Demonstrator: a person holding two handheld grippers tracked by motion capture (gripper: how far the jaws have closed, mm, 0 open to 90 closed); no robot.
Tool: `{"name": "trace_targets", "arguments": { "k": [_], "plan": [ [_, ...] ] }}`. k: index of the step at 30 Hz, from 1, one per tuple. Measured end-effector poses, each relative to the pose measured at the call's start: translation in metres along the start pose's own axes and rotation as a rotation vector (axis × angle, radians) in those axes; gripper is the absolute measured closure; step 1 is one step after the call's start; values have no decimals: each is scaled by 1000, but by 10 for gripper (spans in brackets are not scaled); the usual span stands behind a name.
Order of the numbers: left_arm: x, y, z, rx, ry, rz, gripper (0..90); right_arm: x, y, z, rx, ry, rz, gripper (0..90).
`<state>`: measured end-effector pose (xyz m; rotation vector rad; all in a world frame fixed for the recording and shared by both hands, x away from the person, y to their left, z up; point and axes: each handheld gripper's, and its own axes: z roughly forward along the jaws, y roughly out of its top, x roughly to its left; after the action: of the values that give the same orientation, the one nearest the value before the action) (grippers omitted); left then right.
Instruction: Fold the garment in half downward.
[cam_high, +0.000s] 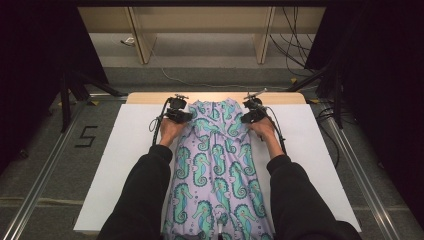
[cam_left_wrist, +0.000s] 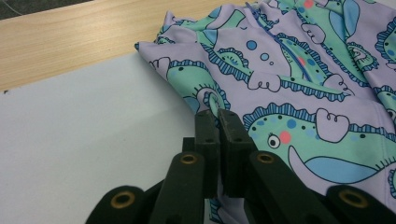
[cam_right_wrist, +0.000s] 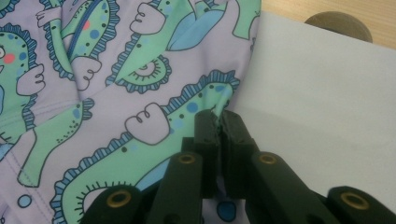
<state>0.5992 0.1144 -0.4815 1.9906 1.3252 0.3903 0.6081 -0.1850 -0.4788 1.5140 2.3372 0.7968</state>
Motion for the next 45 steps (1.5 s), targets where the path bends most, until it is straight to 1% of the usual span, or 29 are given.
{"name": "trace_targets", "arguments": {
  "k": [3,5,6,7,10,15,17,20,26,28,30,34,36,38,43,45],
  "plan": [
    [1,1,-3,-8,2,4,870,1,0,-2,-7,-4,-17,876],
    [2,2,-5,-17,5,7,871,2,1,-4,-24,-11,-27,880],
    [2,3,-7,-22,5,5,871,2,2,-5,-34,-9,-26,881],
    [3,4,-8,-25,9,10,872,2,3,-7,-40,-10,-35,882],
    [3,6,-11,-40,16,6,872,3,6,-13,-62,-15,-51,883],
    [2,10,-15,-63,15,14,873,4,11,-22,-89,-19,-67,885],
    [1,13,-17,-74,12,9,873,5,14,-26,-98,-25,-76,885],
    [0,19,-20,-80,21,32,872,8,19,-31,-113,-35,-97,885],
    [-1,30,-29,-111,26,38,873,8,27,-43,-131,-62,-124,886],
    [-2,34,-32,-120,29,47,873,8,30,-47,-136,-74,-129,886],
    [-4,38,-35,-138,30,54,872,9,33,-52,-148,-76,-129,885],
    [-7,45,-44,-178,27,68,872,11,39,-62,-184,-93,-148,885],
    [-8,45,-49,-192,19,76,872,13,39,-67,-202,-97,-162,885],
    [-9,43,-55,-199,15,97,872,16,37,-72,-213,-101,-186,885],
    [-13,38,-69,-218,-2,146,872,27,26,-85,-258,-77,-244,885],
    [-15,35,-74,-231,-15,152,872,32,22,-91,-274,-73,-262,885]
  ]
}}
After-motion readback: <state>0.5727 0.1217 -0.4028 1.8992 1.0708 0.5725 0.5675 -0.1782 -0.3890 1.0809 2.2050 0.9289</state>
